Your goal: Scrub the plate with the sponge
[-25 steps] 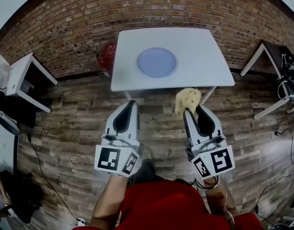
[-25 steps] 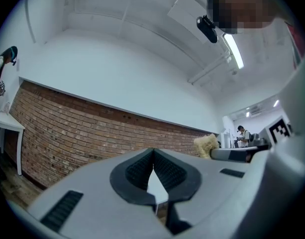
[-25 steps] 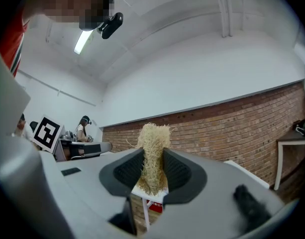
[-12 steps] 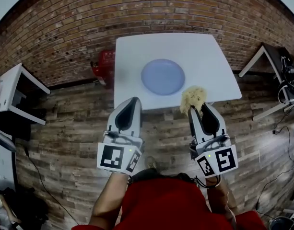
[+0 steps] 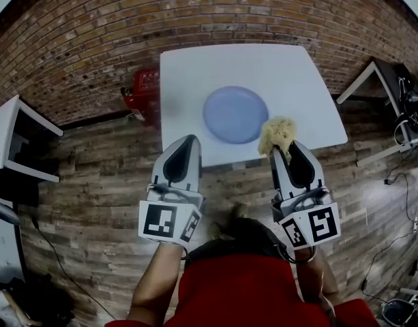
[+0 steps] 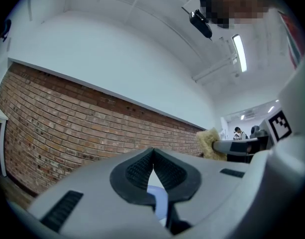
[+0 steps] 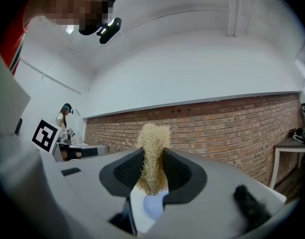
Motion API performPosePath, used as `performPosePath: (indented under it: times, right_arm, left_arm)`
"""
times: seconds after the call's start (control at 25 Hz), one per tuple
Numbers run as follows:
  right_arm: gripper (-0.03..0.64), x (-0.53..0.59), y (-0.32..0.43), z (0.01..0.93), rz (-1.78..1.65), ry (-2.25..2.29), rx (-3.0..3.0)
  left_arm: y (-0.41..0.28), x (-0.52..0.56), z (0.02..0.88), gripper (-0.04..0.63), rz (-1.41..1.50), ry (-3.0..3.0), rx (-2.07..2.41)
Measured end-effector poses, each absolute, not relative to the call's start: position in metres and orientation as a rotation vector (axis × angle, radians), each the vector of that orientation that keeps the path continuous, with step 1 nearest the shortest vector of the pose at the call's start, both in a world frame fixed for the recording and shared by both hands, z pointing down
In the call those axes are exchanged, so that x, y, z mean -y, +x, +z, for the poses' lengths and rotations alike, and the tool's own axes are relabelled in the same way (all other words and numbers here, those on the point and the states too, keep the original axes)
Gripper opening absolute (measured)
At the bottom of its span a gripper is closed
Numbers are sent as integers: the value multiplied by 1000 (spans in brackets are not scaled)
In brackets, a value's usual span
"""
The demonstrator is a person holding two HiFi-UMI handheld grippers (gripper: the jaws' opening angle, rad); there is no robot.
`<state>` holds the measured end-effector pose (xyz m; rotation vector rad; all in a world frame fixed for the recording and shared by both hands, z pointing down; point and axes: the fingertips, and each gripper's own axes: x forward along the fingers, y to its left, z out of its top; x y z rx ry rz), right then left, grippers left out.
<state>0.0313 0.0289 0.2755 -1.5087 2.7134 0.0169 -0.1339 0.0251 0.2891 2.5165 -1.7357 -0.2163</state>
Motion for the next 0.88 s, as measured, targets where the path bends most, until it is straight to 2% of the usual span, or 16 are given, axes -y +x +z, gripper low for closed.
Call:
performPosePath:
  times: [0.4,0.88]
  right_arm:
    - [120,32,24,287,28,-1483,-2739]
    - [120,125,36,294,42,-1377,-2780]
  left_arm:
    - [-146,28,302,15,-177,2471,1793]
    - [-128,120,305,15,-132,2434,1905]
